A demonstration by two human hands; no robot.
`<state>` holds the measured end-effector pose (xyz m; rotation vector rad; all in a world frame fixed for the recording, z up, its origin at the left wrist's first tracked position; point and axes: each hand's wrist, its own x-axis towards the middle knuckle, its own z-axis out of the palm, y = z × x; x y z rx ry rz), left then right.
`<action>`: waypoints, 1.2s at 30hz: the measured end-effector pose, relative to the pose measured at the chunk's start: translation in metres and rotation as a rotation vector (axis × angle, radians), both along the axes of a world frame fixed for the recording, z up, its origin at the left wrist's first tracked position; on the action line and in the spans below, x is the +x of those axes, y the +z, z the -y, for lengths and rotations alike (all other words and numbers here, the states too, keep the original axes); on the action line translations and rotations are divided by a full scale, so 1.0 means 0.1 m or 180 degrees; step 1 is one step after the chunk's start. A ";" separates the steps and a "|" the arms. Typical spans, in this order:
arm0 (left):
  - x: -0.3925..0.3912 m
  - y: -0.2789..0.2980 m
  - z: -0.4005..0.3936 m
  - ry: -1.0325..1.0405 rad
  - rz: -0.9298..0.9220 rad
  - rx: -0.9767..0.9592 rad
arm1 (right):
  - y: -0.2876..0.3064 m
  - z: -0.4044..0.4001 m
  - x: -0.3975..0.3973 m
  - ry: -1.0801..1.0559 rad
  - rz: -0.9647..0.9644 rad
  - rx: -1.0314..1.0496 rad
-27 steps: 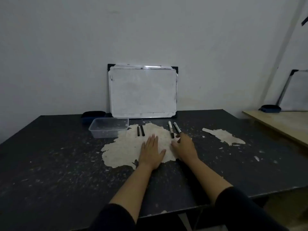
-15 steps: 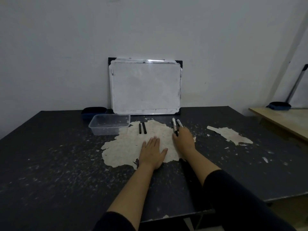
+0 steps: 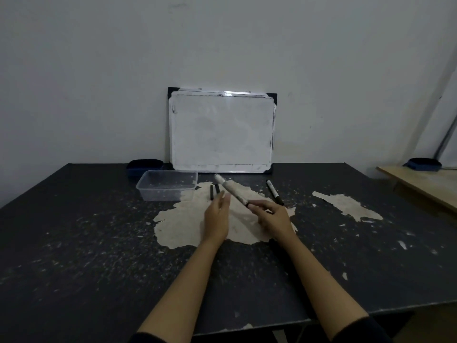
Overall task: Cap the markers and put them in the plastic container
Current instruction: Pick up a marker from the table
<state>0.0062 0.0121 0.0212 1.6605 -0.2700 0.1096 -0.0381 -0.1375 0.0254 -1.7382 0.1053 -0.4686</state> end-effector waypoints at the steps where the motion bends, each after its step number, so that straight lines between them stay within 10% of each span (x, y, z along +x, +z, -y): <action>1: 0.04 0.03 -0.02 0.0040 -0.0070 -0.0351 | 0.02 -0.02 -0.01 0.0220 -0.0064 -0.0112; 6: 0.15 0.04 -0.11 0.0009 0.0059 -0.0710 | 0.09 -0.07 0.06 0.0742 -0.0203 -0.0358; 22: 0.12 0.00 -0.22 0.0085 0.1758 0.2245 | 0.03 -0.09 0.32 0.0293 0.0261 -0.0590; 36: 0.02 0.15 -0.20 -0.0205 0.1149 0.2080 | 0.09 -0.14 0.26 0.0275 0.0235 -0.0881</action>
